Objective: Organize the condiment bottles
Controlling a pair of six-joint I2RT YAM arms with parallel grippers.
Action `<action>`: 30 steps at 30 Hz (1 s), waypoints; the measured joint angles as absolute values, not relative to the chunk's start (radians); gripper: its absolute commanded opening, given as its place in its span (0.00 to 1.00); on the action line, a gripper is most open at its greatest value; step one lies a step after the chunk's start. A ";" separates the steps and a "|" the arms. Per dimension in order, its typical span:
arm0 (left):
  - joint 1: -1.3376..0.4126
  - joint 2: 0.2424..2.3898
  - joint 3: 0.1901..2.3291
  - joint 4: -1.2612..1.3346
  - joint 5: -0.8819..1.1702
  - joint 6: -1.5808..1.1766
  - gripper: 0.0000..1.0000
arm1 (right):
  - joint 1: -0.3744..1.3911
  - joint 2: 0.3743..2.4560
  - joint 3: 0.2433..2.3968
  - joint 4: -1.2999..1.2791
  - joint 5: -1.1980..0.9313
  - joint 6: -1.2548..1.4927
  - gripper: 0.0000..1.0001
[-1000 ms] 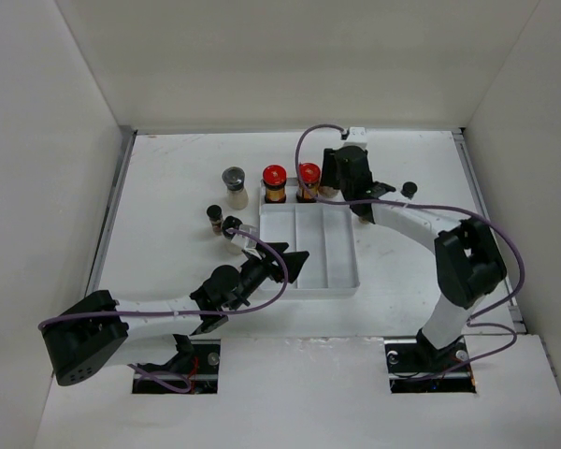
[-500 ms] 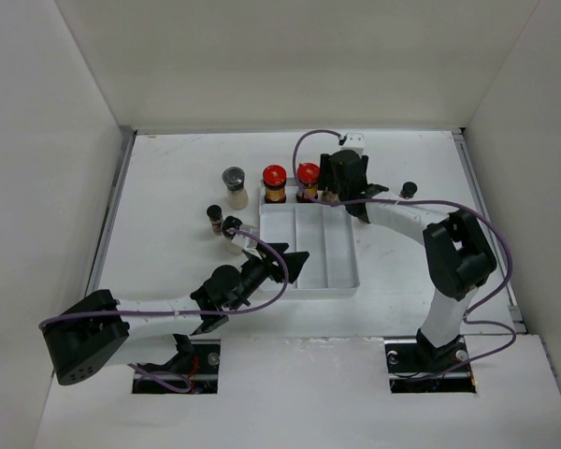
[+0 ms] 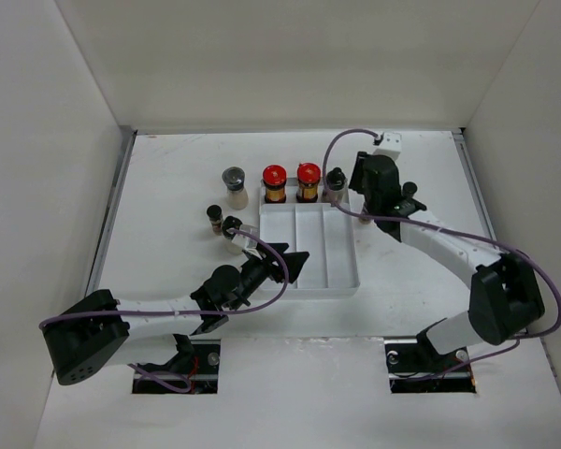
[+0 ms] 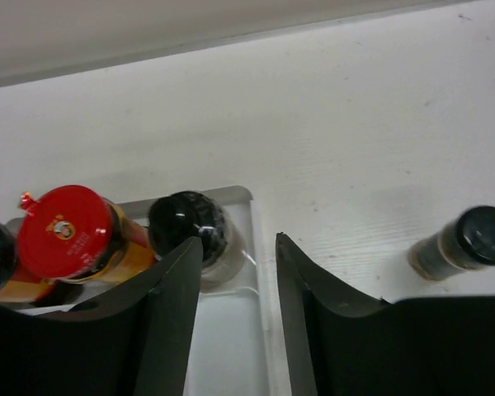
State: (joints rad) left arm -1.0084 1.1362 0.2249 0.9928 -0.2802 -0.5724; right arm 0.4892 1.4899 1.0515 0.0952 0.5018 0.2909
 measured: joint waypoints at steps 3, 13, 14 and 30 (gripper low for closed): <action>-1.008 1.136 0.224 0.993 -0.280 -0.572 0.71 | 0.467 1.451 0.987 0.096 0.517 0.298 0.71; -1.008 1.143 0.225 0.997 -0.280 -0.573 0.71 | 0.443 1.507 0.899 0.057 0.550 0.308 0.68; -1.008 1.145 0.224 0.997 -0.280 -0.573 0.71 | 0.437 1.513 0.899 0.058 0.550 0.308 0.67; -1.008 1.151 0.224 0.999 -0.280 -0.573 0.71 | 0.413 1.562 0.906 0.054 0.549 0.311 0.41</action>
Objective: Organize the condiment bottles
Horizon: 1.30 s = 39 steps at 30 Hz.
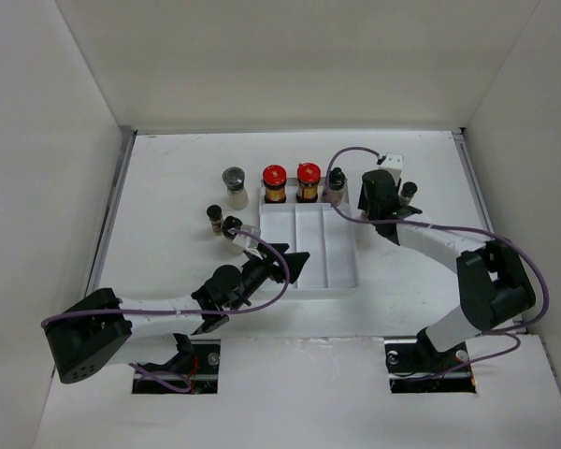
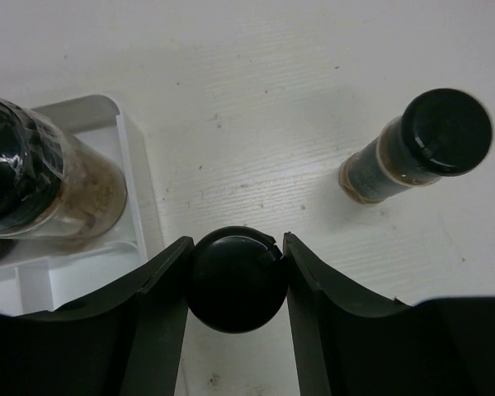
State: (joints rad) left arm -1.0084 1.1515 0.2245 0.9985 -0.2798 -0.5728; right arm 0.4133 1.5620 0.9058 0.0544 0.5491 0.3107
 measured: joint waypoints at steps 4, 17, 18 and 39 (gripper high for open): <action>-1.008 1.156 0.224 0.999 -0.280 -0.573 0.71 | 0.437 1.473 0.905 0.045 0.588 0.295 0.41; -1.008 1.162 0.225 1.000 -0.279 -0.573 0.71 | 0.594 1.496 0.959 0.048 0.577 0.309 0.42; -1.008 1.162 0.225 1.000 -0.279 -0.573 0.71 | 0.599 1.514 0.962 0.048 0.574 0.311 0.42; -1.008 1.162 0.225 1.007 -0.279 -0.574 0.71 | 0.617 1.593 0.970 0.059 0.547 0.344 0.82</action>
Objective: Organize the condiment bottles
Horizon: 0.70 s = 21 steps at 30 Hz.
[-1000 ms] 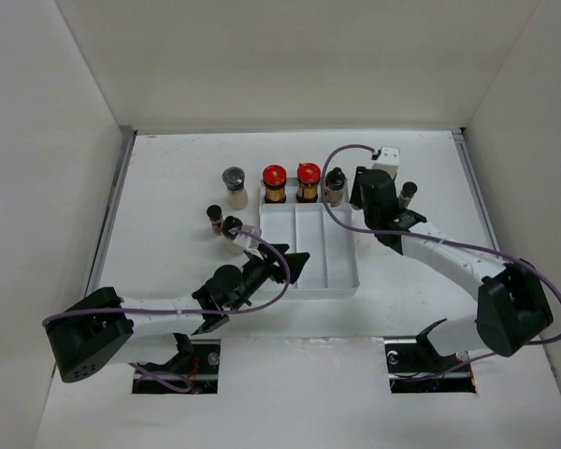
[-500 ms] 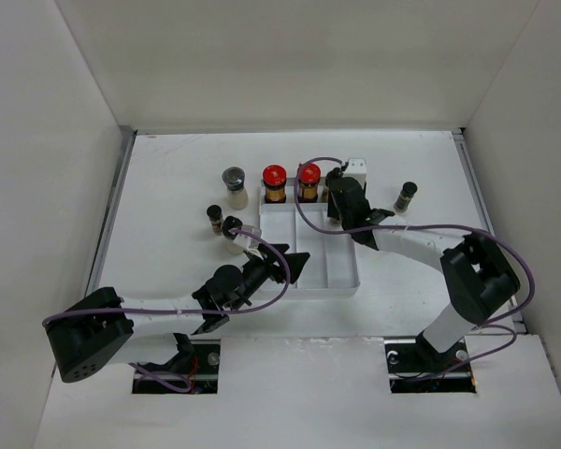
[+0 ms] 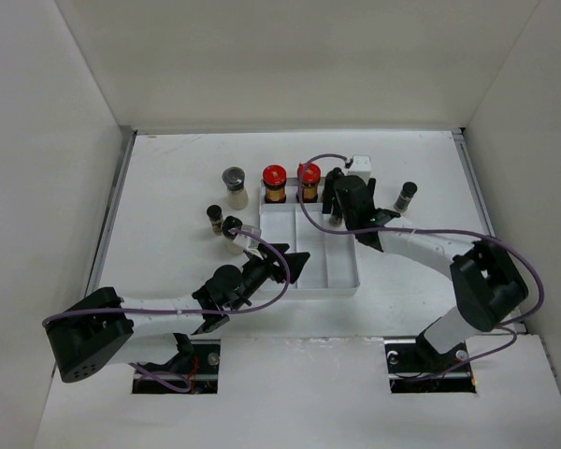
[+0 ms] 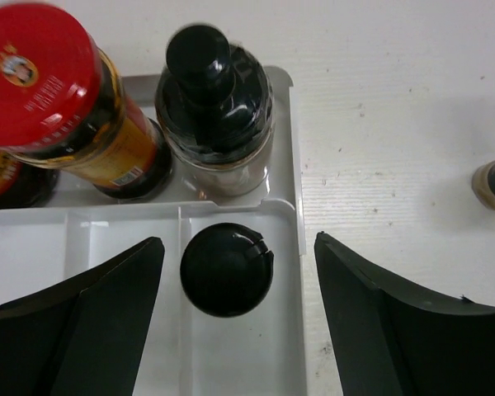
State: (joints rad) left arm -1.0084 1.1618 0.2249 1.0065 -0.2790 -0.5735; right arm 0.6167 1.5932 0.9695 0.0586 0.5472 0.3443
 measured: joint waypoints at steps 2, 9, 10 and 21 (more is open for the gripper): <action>-1.008 1.162 0.225 1.007 -0.279 -0.573 0.71 | 0.610 1.542 0.961 0.059 0.537 0.345 0.82; -1.008 1.161 0.225 1.007 -0.279 -0.574 0.71 | 0.414 1.351 0.888 0.095 0.488 0.359 0.38; -1.008 1.161 0.225 1.007 -0.279 -0.574 0.71 | 0.367 1.345 0.879 0.098 0.493 0.363 0.40; -1.008 1.162 0.225 1.007 -0.279 -0.574 0.71 | 0.157 1.480 0.875 0.078 0.537 0.342 0.76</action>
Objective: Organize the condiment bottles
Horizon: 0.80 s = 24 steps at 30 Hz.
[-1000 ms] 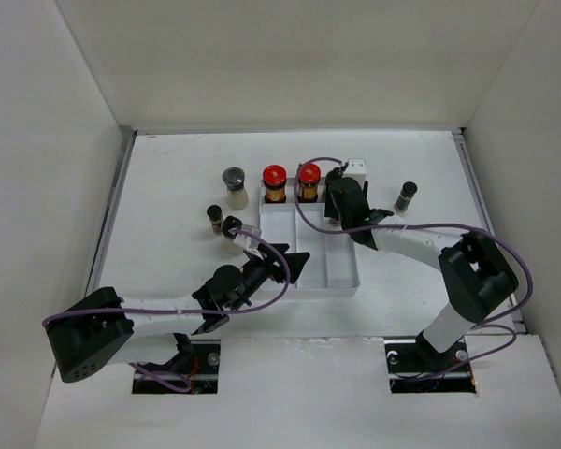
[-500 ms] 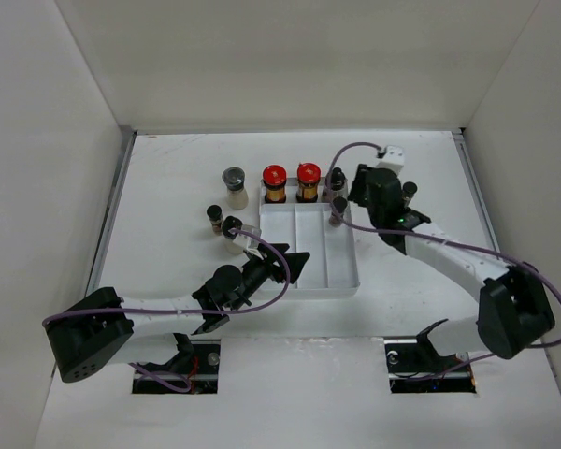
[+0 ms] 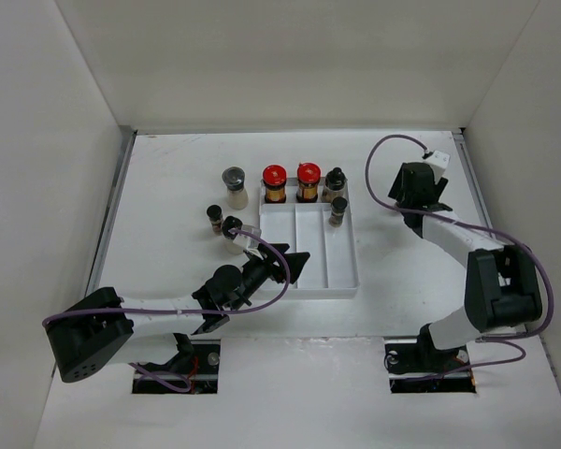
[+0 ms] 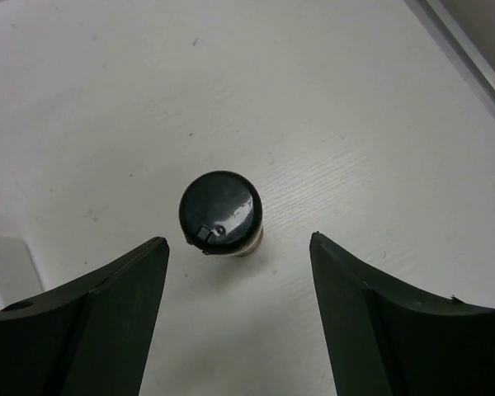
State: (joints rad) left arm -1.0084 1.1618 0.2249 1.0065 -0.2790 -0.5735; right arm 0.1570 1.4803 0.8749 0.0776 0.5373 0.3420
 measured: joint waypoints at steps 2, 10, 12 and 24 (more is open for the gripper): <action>-1.009 1.162 0.225 1.007 -0.279 -0.574 0.71 | 0.142 1.522 0.888 0.074 0.522 0.340 0.75; -1.009 1.162 0.224 1.007 -0.279 -0.573 0.71 | 0.107 1.603 0.970 0.087 0.467 0.327 0.68; -1.008 1.162 0.225 1.007 -0.279 -0.573 0.71 | 0.104 1.619 0.989 0.094 0.461 0.323 0.64; -1.009 1.162 0.225 1.007 -0.279 -0.574 0.71 | 0.090 1.655 1.000 0.095 0.449 0.321 0.38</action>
